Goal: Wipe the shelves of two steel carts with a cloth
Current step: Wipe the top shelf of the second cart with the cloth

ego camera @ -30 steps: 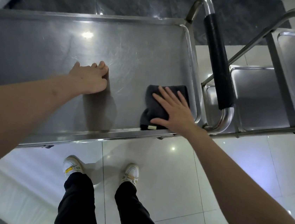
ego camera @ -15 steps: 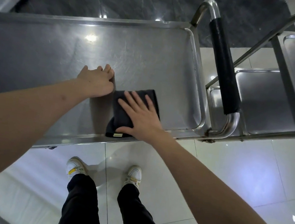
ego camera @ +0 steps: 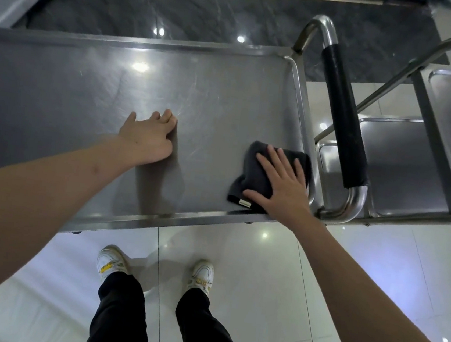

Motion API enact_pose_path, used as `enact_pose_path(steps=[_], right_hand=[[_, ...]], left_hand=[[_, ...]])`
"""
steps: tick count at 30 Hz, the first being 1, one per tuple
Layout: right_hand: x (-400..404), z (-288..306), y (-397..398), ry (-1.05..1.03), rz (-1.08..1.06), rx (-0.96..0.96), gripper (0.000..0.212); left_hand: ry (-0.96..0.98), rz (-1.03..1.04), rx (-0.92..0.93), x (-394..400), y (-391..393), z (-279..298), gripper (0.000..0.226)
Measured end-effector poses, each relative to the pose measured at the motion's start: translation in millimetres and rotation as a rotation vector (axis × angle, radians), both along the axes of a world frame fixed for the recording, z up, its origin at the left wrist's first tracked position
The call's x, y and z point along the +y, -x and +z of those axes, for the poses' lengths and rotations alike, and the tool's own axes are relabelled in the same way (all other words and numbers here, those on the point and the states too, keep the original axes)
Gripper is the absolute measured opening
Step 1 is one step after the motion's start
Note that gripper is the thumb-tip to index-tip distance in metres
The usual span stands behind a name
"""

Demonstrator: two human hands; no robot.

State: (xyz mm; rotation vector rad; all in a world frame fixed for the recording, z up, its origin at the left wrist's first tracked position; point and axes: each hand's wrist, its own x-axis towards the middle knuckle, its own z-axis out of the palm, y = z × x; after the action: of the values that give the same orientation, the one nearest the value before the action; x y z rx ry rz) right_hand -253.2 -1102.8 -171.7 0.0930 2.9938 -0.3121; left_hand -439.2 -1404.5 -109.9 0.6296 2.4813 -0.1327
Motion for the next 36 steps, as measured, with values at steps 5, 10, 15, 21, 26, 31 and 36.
enact_pose_path(steps=[5,10,15,21,26,31,36], right_hand=[[-2.5,1.2,41.1,-0.052,-0.086,0.006,0.089],[-10.7,1.9,107.6,-0.037,-0.111,0.015,0.087],[-33.1,3.1,173.3,-0.027,-0.074,0.012,0.086],[-84.5,3.1,212.2,0.013,0.047,0.007,0.088],[-136.9,6.1,206.1,0.025,0.206,-0.006,0.087],[-167.5,2.3,150.2,0.046,0.422,0.032,0.083],[-133.2,-4.2,85.6,0.042,0.403,0.075,0.079]], left_hand=[[0.02,-0.002,0.013,2.2,1.1,0.5,0.069],[0.001,-0.016,0.033,1.0,1.2,-2.5,0.07],[-0.089,0.053,0.005,-4.2,7.7,-8.4,0.069],[-0.463,0.445,0.116,-46.3,-6.6,-1.6,0.061],[-0.509,0.54,0.263,-76.7,-35.9,7.7,0.052],[-0.506,0.612,0.286,-89.0,-55.3,6.4,0.047],[-0.505,0.668,0.316,-103.2,-79.3,-4.1,0.037]])
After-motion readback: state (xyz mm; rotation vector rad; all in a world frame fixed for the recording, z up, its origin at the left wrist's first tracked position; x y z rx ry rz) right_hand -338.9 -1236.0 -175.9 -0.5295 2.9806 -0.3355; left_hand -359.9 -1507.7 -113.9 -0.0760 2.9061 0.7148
